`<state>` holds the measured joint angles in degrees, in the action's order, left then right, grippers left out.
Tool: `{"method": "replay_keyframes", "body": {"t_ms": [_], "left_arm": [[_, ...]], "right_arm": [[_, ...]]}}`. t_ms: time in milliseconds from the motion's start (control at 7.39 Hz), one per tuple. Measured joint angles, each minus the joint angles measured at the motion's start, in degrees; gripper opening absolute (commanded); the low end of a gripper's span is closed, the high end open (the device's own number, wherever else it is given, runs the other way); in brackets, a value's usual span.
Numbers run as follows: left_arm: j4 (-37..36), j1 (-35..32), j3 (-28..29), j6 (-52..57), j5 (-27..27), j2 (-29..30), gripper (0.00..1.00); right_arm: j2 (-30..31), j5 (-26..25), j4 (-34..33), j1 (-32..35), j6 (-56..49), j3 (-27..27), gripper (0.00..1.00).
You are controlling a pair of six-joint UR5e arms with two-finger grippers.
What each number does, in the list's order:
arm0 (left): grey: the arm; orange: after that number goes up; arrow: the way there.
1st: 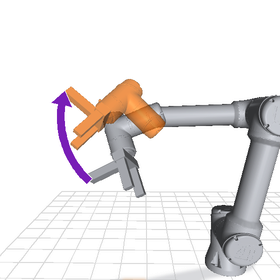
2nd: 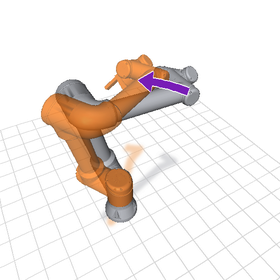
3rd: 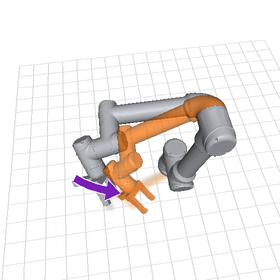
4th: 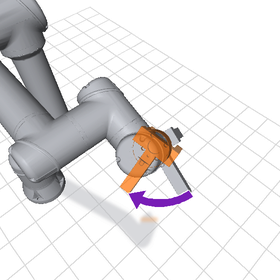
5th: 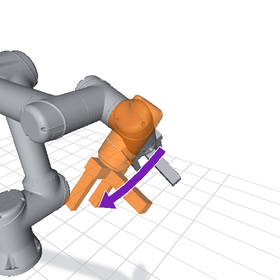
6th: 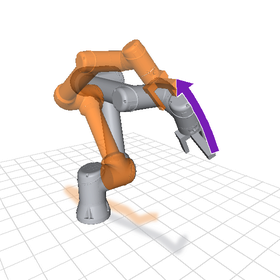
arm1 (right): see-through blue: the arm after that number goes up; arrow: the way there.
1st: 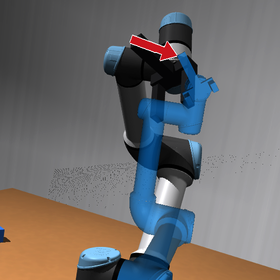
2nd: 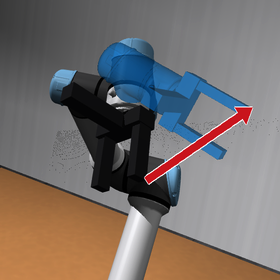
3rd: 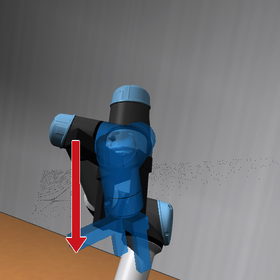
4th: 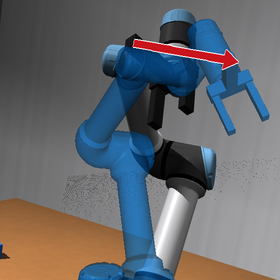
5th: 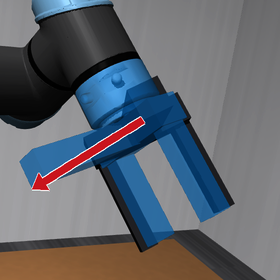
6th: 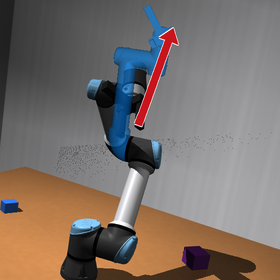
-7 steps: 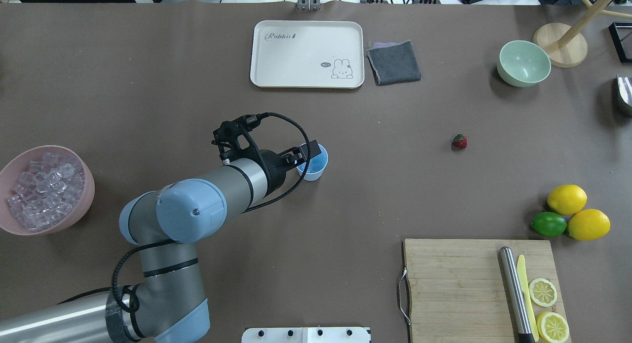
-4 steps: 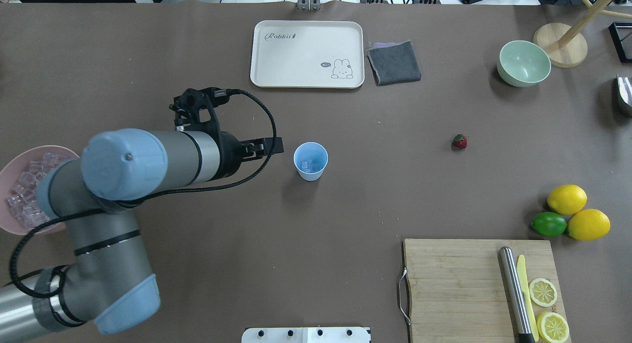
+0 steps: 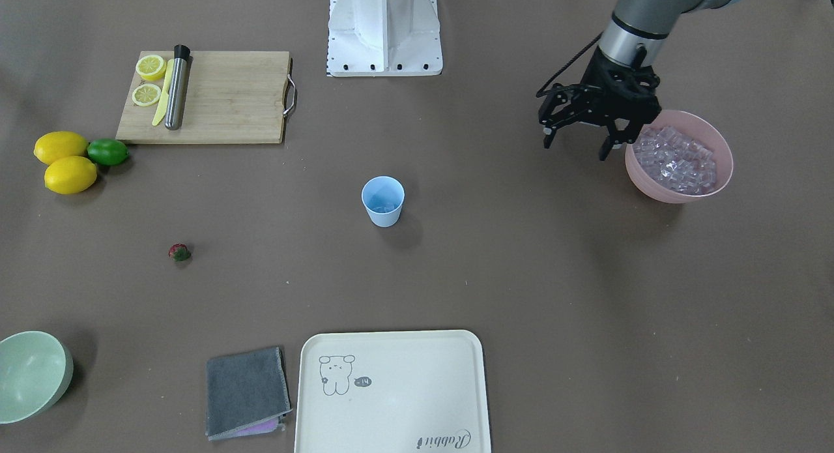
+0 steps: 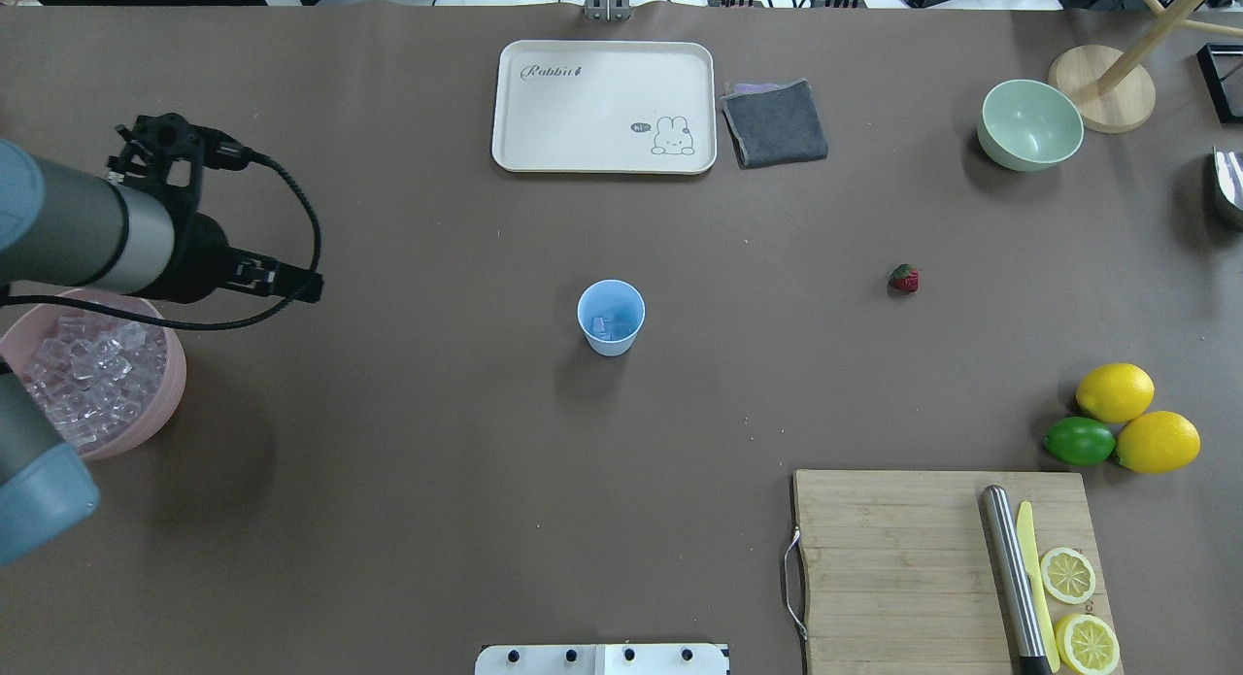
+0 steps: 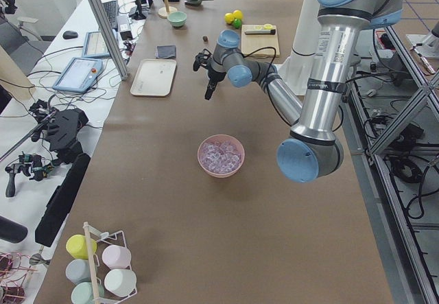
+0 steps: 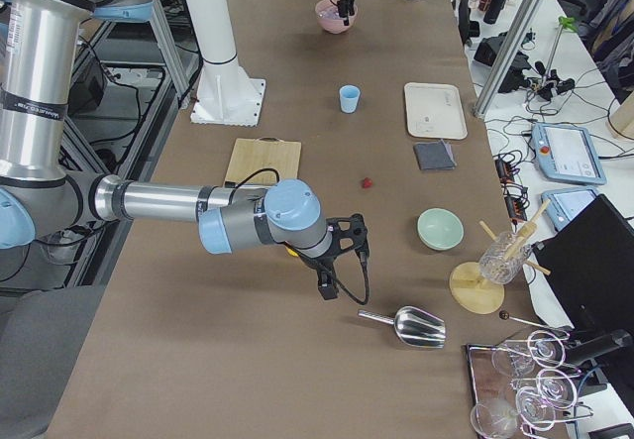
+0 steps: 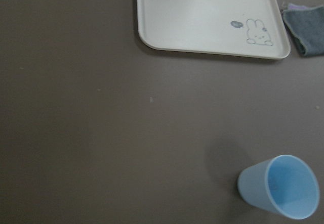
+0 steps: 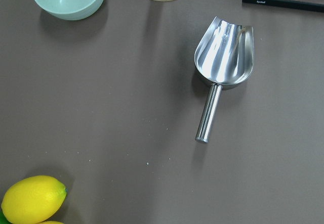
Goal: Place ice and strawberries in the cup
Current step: 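Move the left gripper back over the pink ice bowl, then lower the left gripper into the bowl and grasp a third ice cube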
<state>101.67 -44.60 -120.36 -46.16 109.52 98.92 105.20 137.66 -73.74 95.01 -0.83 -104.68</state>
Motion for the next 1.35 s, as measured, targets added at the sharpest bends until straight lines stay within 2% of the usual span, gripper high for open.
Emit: {"method": "replay_keyframes", "body": {"t_ms": [271, 541, 812, 1082, 1353], "left_arm": [[2.6, -3.6, 0.1, 8.5, 1.7, -6.4, 1.0], [10.7, -4.3, 4.0, 14.1, 2.0, -11.6, 1.0], [19.4, -5.2, 9.7, 21.5, 3.8, -12.9, 1.0], [21.4, -9.5, 13.0, 31.9, 10.2, -12.9, 0.98], [22.2, -11.1, 15.7, 35.2, 12.2, -12.3, 0.89]], "right_arm": [[0.1, 0.1, 0.0, 0.0, -0.1, 0.0, 1.0], [0.2, 0.1, 0.1, 0.0, -0.2, -0.1, 1.0], [0.2, 0.2, 0.0, 0.0, -0.2, -0.1, 1.0], [0.2, 0.2, 0.0, 0.0, -0.2, -0.1, 1.0], [0.1, 0.2, 0.0, 0.0, -0.3, 0.0, 1.0]]}}
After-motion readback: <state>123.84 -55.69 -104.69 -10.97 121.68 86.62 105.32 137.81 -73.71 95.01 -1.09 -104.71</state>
